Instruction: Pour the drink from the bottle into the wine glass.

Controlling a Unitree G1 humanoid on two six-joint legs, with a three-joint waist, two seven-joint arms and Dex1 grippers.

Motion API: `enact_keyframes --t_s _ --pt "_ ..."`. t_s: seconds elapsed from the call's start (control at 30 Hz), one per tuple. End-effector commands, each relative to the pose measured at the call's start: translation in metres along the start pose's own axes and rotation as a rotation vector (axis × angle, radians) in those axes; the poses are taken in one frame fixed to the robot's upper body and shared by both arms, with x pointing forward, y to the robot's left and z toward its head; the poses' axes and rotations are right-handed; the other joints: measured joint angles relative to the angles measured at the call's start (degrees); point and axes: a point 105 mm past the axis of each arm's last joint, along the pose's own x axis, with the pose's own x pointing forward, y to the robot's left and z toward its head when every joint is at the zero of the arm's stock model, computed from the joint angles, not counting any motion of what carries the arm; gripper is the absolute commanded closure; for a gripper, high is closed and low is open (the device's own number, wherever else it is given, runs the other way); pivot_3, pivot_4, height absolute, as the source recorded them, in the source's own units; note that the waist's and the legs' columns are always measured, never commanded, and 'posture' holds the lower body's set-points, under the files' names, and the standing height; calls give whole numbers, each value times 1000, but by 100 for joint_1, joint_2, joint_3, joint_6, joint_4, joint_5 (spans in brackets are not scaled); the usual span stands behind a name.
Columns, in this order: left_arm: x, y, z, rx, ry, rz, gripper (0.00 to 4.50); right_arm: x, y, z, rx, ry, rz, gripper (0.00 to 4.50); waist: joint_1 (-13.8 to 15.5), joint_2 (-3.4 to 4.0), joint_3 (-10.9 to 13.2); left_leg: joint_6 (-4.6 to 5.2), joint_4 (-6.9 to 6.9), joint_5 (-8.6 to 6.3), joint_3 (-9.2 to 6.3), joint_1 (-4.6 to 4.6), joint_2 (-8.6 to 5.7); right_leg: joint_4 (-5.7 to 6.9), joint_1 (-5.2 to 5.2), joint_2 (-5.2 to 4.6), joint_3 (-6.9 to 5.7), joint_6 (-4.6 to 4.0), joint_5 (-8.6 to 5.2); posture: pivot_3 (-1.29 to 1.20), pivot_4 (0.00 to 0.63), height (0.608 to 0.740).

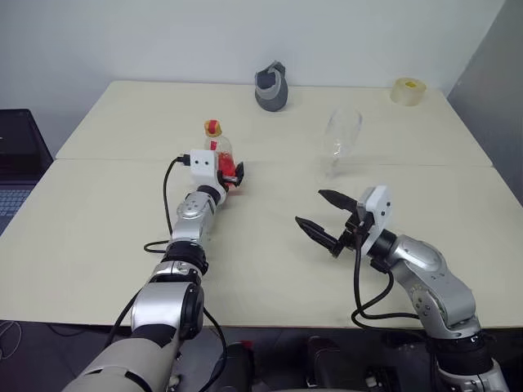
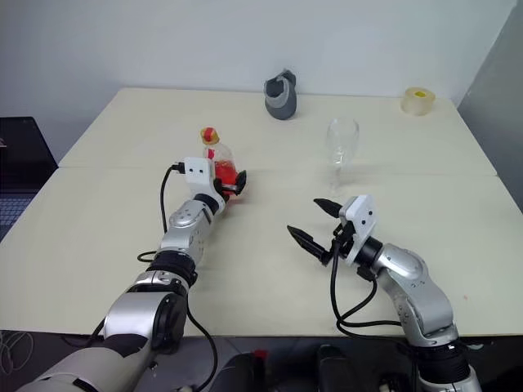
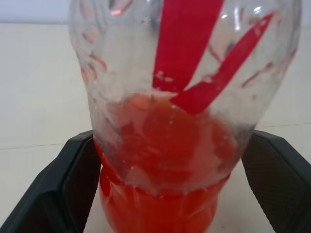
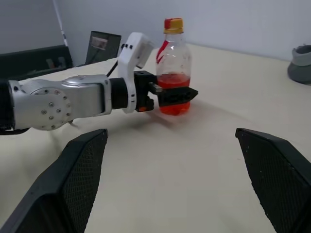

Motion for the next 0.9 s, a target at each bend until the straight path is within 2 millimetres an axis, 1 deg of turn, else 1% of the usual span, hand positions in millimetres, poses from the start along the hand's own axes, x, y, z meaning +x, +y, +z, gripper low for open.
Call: enact_keyframes --t_s 0.03,0.13,0.17,0.2,0.33,0.4,0.47,0.53,0.63,0.7,0.73,0.8,0.83,0.9 --pt "6 -1 19 7 -54 -15 20 4 5 13 -32 -36 43 0 1 0 0 0 0 0 -4 -1 0 1 0 0 -4 0 0 0 150 740" --pt "7 0 22 1 -61 -15 20 5 3 14 -38 -37 39 0 1 0 0 -1 0 1 -11 -4 -1 1 0 0 -10 0 0 0 150 740" --pt "7 1 23 0 -65 -15 424 5 3 14 -40 -37 38 0 1 0 0 -1 0 1 -11 -4 -1 0 0 -1 -10 0 0 0 150 740" --pt "7 1 24 -2 -67 -15 607 5 2 14 -41 -37 35 0 2 0 0 -2 0 1 -11 -5 -1 0 0 -1 -10 0 0 0 150 740" --pt "7 0 26 -3 -84 -28 1844 4 0 13 -45 -38 23 0 2 0 0 -2 1 2 -14 -5 -1 0 0 -3 -12 0 0 0 150 740" --pt "7 -1 28 1 -99 -41 2273 3 0 12 -47 -37 18 0 2 0 0 -3 2 2 -14 -6 -1 0 0 -3 -13 0 0 0 150 740" --pt "6 -7 38 18 -145 -85 2534 2 -1 13 -48 -38 13 0 2 0 0 -3 2 2 -14 -7 -1 0 -1 -3 -13 -1 0 0 150 740" --pt "4 -29 47 90 -195 -204 2606 2 -2 14 -52 -36 7 0 2 0 0 -4 1 3 -14 -7 0 0 -2 -3 -13 -1 0 0 150 740" --pt "-7 -66 48 143 -216 -407 2606 -1 -2 20 -50 -32 12 0 6 0 0 -7 1 5 -14 -10 -1 0 -2 -4 -12 -1 0 0 150 740" --pt "-22 -93 40 136 -186 -575 2607 -4 1 27 -56 -31 35 0 16 1 0 -12 2 7 -15 -10 -3 -1 -2 -9 -10 -1 0 0 150 740" --pt "-33 -107 35 151 -168 -669 2608 -5 2 31 -65 -31 37 0 11 1 0 -14 2 9 -17 -10 -3 0 -2 -10 -8 -1 0 0 150 740" --pt "-56 -129 26 194 -131 -830 2635 -7 2 39 -95 -24 35 0 -14 2 1 -14 2 9 -27 -8 -2 1 -2 -10 -2 -2 0 0 150 740" --pt "-67 -137 22 217 -112 -892 2649 -7 3 43 -105 -22 36 0 -22 2 1 -14 0 8 -31 -7 0 2 -3 -9 0 -2 0 0 150 740" --pt "-82 -147 15 268 -78 -974 2670 -7 4 50 -121 -23 47 0 -31 2 1 -12 0 8 -39 -2 3 6 -3 -6 0 -2 0 0 150 740"
